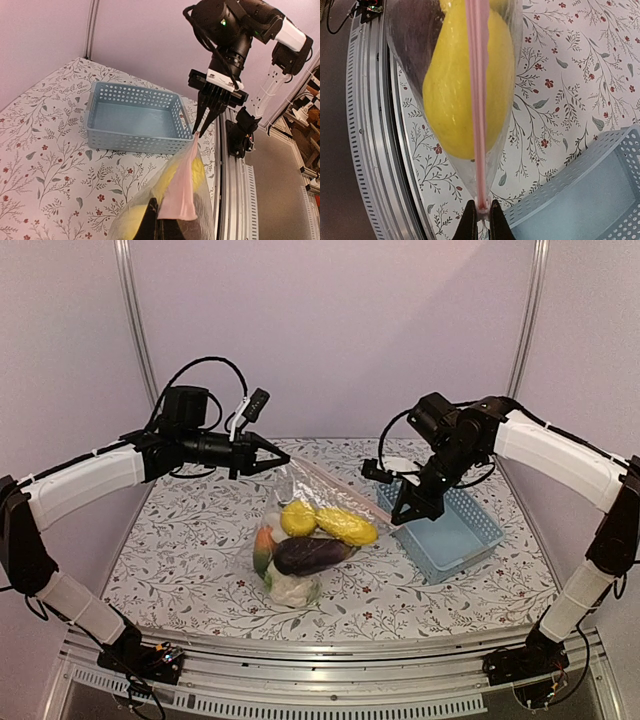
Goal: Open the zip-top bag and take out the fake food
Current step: Unzip the zipper of the food storage bag, then pass from the left arm to the right
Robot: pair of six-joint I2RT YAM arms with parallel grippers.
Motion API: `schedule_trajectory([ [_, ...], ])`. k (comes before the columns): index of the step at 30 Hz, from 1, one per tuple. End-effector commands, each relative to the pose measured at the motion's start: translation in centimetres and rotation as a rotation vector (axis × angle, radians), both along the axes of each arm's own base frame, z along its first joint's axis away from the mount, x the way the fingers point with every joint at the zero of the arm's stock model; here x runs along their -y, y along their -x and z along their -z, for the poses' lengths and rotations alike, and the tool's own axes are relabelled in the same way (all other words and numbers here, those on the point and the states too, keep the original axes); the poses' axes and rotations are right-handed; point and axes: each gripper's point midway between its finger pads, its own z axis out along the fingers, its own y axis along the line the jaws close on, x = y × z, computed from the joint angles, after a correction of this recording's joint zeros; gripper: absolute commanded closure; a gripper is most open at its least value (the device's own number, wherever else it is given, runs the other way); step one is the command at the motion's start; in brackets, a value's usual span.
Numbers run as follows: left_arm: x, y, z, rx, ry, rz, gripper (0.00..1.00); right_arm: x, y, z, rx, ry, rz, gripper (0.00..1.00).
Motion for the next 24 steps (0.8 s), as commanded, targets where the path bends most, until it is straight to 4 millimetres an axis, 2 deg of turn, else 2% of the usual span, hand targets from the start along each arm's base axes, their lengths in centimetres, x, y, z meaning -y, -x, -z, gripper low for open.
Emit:
schedule_trajectory([
  [1, -0.9, -0.7, -1.9, 0.067, 0.023, -0.032, 1.00, 2.9, 1.7, 1.0, -0.036, 0.090, 0.008, 1.00],
  [4, -0.8, -0.8, -1.7, 0.059, 0.023, -0.031, 1.00, 3.1, 1.9, 0.8, -0.029, 0.087, 0.007, 0.99],
  [7, -0.8, -0.8, -1.7, 0.055, 0.024, -0.028, 1.00, 2.7, 1.7, 0.0, -0.026, 0.063, 0.014, 0.89],
  [10, -0.8, -0.8, -1.5, 0.053, 0.020, -0.025, 1.00, 2.0, 1.6, -2.3, -0.017, 0.009, 0.020, 0.73],
  [13, -0.5, -0.4, -1.4, 0.045, 0.019, -0.005, 1.00, 1.3, 1.9, -5.8, 0.006, -0.062, 0.006, 0.60],
  [16, 0.4, 0.8, -1.4, 0.020, 0.037, 0.066, 1.00, -0.1, 1.2, -7.1, 0.023, -0.140, 0.005, 0.57],
  [24, 1.7, 3.4, -1.3, 0.017, 0.026, 0.171, 1.00, -5.0, -3.1, -7.0, 0.016, -0.251, 0.021, 0.58],
])
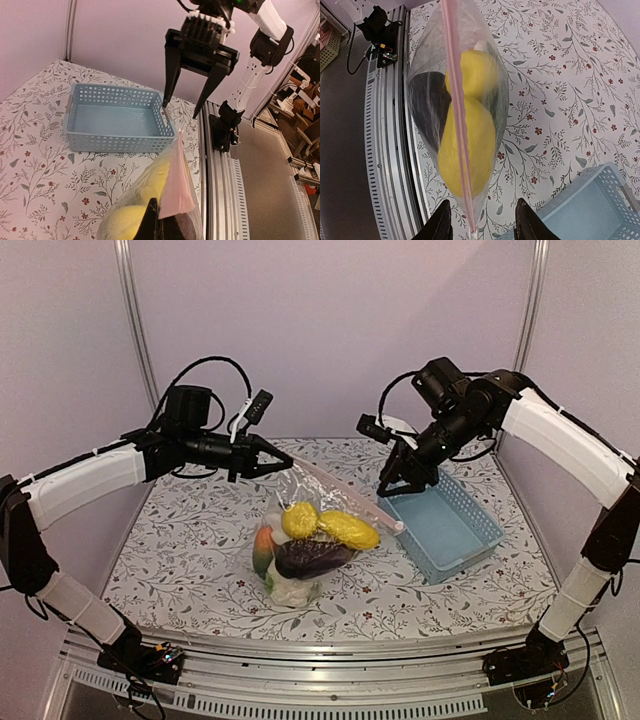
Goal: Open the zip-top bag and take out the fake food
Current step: Pass from the left arm to the right
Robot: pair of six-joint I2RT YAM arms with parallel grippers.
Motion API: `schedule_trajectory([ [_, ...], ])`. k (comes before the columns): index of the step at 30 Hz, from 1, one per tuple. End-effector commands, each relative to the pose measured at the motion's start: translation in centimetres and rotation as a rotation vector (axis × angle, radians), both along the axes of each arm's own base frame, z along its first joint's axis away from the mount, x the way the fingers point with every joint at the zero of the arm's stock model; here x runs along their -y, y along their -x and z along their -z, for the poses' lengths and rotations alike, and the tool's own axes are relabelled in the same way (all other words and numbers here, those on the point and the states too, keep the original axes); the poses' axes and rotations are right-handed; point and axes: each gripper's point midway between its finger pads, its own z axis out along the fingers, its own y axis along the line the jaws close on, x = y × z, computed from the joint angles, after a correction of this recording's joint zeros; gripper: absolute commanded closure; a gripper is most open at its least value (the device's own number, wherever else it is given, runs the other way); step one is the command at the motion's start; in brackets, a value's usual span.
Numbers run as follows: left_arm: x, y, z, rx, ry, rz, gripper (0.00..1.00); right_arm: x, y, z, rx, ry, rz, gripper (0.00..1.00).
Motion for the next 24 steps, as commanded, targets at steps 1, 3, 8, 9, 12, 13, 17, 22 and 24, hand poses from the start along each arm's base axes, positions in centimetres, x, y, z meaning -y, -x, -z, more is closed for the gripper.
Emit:
schedule_trajectory([
  [1, 0.9, 1.8, -0.9, 0.026, 0.009, 0.086, 1.00, -3.5, -2.8, 0.1, -0.011, -0.078, -0.006, 0.59],
  [3, 1.0, 1.8, -0.5, 0.028, -0.005, 0.081, 1.00, -4.2, -2.9, 0.7, -0.012, -0.072, -0.028, 0.59],
  [8, 1.1, 1.8, -0.5, 0.028, -0.008, 0.083, 1.00, -5.2, -1.4, 1.4, -0.059, -0.083, -0.111, 0.58],
  [9, 1.1, 1.8, -0.5, 0.029, -0.008, 0.083, 1.00, -5.3, -1.0, 1.4, -0.069, -0.087, -0.120, 0.58],
  [12, 1.1, 1.8, -0.5, 0.028, -0.009, 0.083, 1.00, -5.4, -0.3, 0.9, -0.083, -0.107, -0.143, 0.58],
  [13, 1.1, 1.8, -0.5, 0.027, -0.008, 0.083, 1.00, -5.4, -0.1, 0.8, -0.090, -0.111, -0.147, 0.58],
  [17, 1.1, 1.8, -0.6, 0.026, -0.007, 0.084, 1.00, -5.1, 1.2, -0.3, -0.108, -0.137, -0.182, 0.58],
  [22, 1.1, 1.8, -0.7, 0.026, -0.005, 0.085, 1.00, -4.8, 2.3, -0.7, -0.134, -0.153, -0.207, 0.57],
  [24, 1.1, 1.8, -0.7, 0.026, -0.004, 0.085, 1.00, -4.7, 2.2, -0.3, -0.133, -0.144, -0.203, 0.57],
])
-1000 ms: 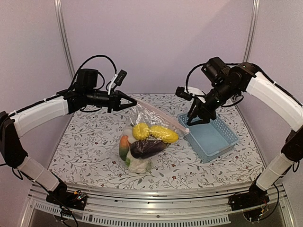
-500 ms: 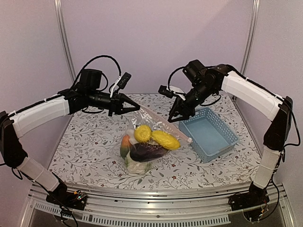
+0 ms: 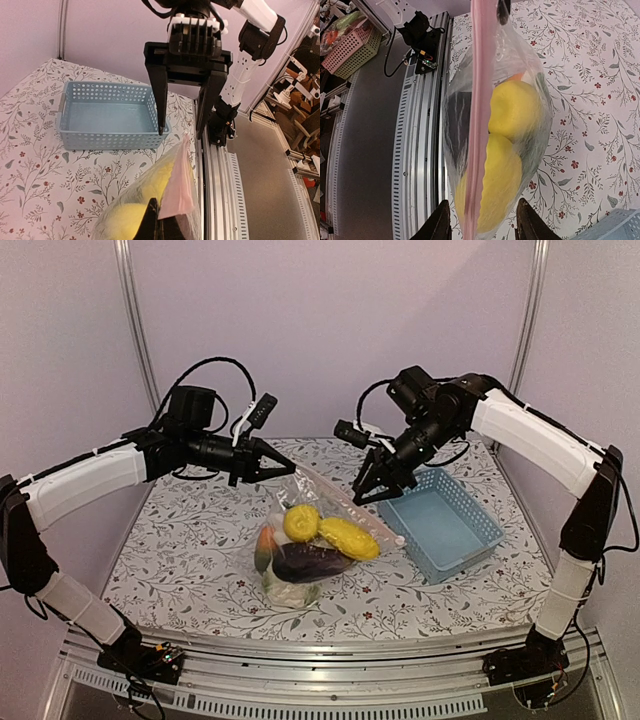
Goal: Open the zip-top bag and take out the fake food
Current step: Pass from the left arm to the right
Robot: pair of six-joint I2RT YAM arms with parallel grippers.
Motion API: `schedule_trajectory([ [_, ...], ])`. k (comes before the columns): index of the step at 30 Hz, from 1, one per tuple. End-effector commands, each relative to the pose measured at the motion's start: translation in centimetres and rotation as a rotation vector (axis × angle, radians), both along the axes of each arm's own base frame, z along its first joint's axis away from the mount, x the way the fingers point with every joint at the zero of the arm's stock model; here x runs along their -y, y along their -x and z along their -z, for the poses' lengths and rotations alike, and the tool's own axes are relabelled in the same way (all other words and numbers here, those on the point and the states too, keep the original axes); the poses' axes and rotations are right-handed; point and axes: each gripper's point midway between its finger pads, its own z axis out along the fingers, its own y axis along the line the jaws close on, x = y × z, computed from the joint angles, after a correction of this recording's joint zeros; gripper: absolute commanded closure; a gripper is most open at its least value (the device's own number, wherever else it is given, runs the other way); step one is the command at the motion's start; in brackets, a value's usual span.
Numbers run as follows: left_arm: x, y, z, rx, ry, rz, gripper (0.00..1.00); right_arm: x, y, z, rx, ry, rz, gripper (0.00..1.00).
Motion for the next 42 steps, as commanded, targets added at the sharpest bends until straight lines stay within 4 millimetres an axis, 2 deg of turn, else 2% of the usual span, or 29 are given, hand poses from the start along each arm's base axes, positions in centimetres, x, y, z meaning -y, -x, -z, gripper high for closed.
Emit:
schedule_trajectory([
  [1, 0.5, 0.4, -0.9, 0.015, 0.015, 0.032, 1.00, 0.3, 1.1, -1.2, 0.006, -0.025, -0.024, 0.57],
  [9, 0.4, 0.6, -1.0, 0.017, 0.017, 0.035, 1.00, 0.1, -1.4, -0.1, 0.060, 0.030, 0.055, 0.64],
  [13, 0.4, 0.6, -1.2, 0.022, 0.019, 0.034, 1.00, 0.0, -2.0, 0.5, 0.045, 0.039, 0.069, 0.66],
  [19, 0.3, 0.6, -1.3, 0.026, 0.019, 0.030, 1.00, -0.1, -1.5, 1.0, 0.020, 0.042, 0.051, 0.66],
  [22, 0.4, 0.6, -1.2, 0.025, 0.018, 0.030, 1.00, -0.1, -0.3, 0.6, -0.009, 0.019, 0.004, 0.64],
  [28, 0.3, 0.6, -1.2, 0.024, 0.017, 0.029, 1.00, 0.0, 0.3, 0.0, -0.010, 0.004, -0.018, 0.63],
  [37, 0.4, 0.7, -1.1, 0.020, 0.018, 0.038, 1.00, 0.0, 0.4, -0.2, -0.010, 0.000, -0.026, 0.63],
  [42, 0.4, 0.7, -1.2, 0.024, 0.020, 0.039, 1.00, 0.2, -0.2, 0.2, 0.013, 0.025, -0.007, 0.64],
])
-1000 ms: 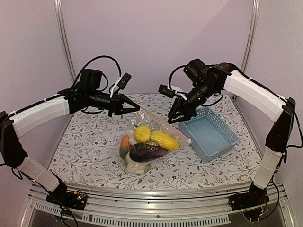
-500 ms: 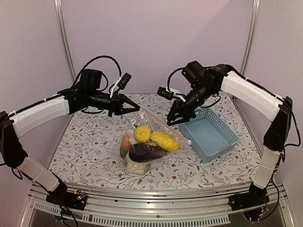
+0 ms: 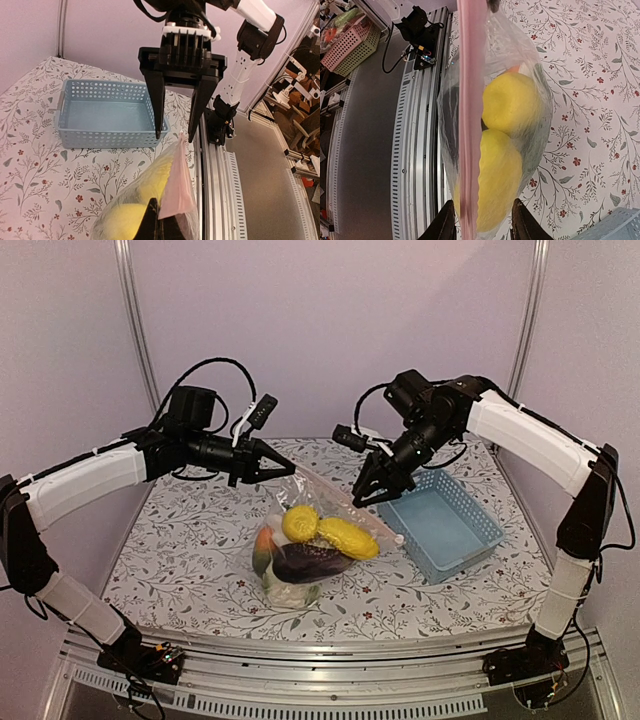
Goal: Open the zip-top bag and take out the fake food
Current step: Pass from the left arm to the right
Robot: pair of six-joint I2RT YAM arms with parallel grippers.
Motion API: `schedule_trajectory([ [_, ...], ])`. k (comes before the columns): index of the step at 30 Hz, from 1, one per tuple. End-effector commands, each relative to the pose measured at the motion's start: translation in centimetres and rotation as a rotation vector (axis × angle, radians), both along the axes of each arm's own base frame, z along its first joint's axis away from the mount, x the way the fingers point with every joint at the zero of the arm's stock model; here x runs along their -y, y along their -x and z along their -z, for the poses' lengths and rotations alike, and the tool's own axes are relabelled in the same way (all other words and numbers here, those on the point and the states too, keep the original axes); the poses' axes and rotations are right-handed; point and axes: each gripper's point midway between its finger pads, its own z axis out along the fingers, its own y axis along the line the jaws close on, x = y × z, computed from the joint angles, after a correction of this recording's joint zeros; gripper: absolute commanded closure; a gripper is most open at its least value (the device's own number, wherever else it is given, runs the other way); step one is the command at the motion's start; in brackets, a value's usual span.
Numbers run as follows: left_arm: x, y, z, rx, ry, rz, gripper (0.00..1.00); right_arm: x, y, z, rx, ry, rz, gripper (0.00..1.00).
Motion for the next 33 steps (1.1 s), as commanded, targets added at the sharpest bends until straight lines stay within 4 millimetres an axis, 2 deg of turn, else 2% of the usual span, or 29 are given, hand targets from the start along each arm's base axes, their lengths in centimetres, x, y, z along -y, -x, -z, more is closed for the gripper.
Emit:
schedule_trajectory([
  [1, 0.4, 0.6, -1.3, 0.033, 0.024, 0.036, 1.00, 0.2, -0.3, -0.4, 0.030, 0.014, 0.006, 0.64],
  [10, 0.4, 0.9, -1.5, 0.034, 0.033, 0.050, 1.00, 0.0, -1.8, 0.8, 0.043, 0.051, 0.043, 0.65],
  [17, 0.4, 0.9, -1.5, 0.036, 0.032, 0.048, 1.00, 0.0, -1.7, 1.5, 0.032, 0.064, 0.041, 0.66],
  [25, 0.4, 0.8, -1.4, 0.030, 0.030, 0.047, 1.00, 0.4, -1.5, -1.5, 0.084, 0.016, 0.047, 0.66],
  [33, 0.4, 0.8, -1.3, 0.028, 0.029, 0.047, 1.00, 0.5, -1.5, -0.4, 0.066, 0.042, 0.042, 0.66],
])
